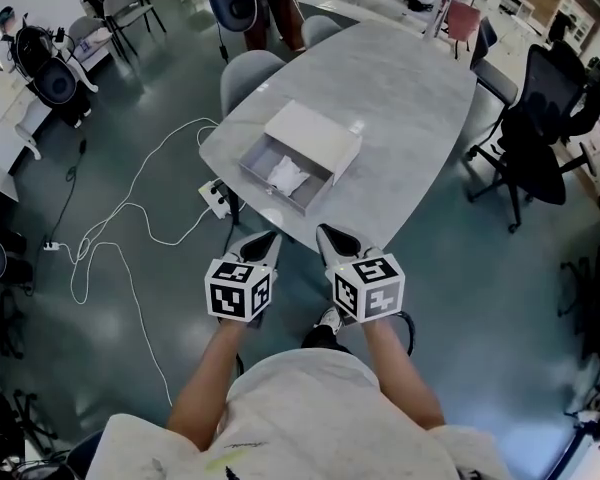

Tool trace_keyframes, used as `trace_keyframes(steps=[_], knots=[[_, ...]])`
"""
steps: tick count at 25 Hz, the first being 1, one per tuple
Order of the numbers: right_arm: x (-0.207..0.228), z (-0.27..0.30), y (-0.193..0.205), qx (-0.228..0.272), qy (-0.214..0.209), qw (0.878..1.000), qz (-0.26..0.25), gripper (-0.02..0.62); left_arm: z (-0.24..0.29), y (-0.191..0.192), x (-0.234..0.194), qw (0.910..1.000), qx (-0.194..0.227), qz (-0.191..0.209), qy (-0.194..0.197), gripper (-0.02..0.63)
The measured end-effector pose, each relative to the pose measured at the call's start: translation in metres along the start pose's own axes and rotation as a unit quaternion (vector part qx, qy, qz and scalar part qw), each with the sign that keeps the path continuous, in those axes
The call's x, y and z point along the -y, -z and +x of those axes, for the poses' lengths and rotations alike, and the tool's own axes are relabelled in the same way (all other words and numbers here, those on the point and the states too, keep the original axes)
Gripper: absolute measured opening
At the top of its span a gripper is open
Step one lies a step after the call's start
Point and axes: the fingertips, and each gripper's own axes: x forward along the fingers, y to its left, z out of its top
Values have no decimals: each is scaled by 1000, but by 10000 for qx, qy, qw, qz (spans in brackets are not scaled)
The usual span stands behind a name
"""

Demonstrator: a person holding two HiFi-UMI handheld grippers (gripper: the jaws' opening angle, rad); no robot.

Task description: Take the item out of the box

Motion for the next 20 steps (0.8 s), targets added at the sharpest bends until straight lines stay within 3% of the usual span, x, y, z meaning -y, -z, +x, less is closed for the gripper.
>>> trace_keyframes(steps=[8,13,20], knots=[[40,20,-16,-6,-183,9997,168,5,51,-20,2,9991,-311,278,-54,23],[57,28,-27,27,-346,9993,137,5,81,-25,-10,9950,-732,628,-273,25],[83,40,-22,-96,-278,9992,275,5,109,-34,-34,9905,-1050,824,-327,25]])
